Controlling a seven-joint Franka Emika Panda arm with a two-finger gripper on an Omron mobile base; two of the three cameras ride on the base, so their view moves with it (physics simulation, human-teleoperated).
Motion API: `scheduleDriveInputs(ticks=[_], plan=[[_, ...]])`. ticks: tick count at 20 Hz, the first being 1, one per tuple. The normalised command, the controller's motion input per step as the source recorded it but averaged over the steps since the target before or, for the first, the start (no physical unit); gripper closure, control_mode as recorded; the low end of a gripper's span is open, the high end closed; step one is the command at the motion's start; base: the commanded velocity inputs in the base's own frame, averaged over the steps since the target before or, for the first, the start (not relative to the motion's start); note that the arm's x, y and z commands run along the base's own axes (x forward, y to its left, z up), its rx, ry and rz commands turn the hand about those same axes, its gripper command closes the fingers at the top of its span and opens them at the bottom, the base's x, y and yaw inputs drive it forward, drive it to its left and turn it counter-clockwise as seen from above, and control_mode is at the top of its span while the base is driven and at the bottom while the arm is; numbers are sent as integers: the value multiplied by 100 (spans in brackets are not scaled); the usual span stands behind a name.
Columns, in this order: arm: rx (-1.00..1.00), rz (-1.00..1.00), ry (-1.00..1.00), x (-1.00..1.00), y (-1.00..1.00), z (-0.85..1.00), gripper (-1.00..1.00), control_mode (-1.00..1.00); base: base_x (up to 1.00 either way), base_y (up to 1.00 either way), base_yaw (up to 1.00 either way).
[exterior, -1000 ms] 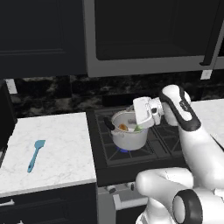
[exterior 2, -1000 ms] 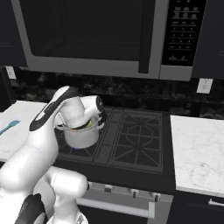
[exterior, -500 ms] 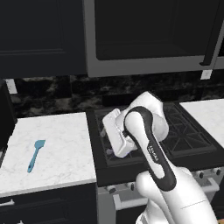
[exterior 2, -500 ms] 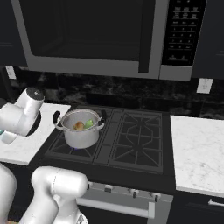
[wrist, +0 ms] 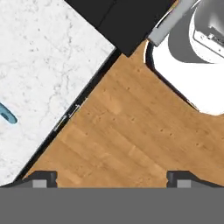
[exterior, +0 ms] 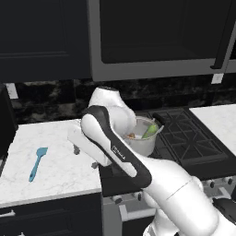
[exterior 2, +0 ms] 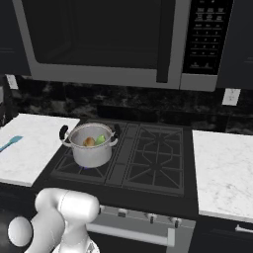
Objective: Put the corn and onion in the pot. Retrieve the spatula and lightly stir the vegetables in the pot.
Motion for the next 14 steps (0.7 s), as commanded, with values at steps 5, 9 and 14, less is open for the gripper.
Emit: scheduleDriveInputs(ticks=[5, 9, 14], plan=[[-21, 57, 1, 25, 55, -25, -100, -100, 0, 0, 0], [-12, 17, 7, 16, 88, -77, -100, -100, 0, 0, 0], [-2, 1, 2, 28, 44, -71, -100, -100, 0, 0, 0]])
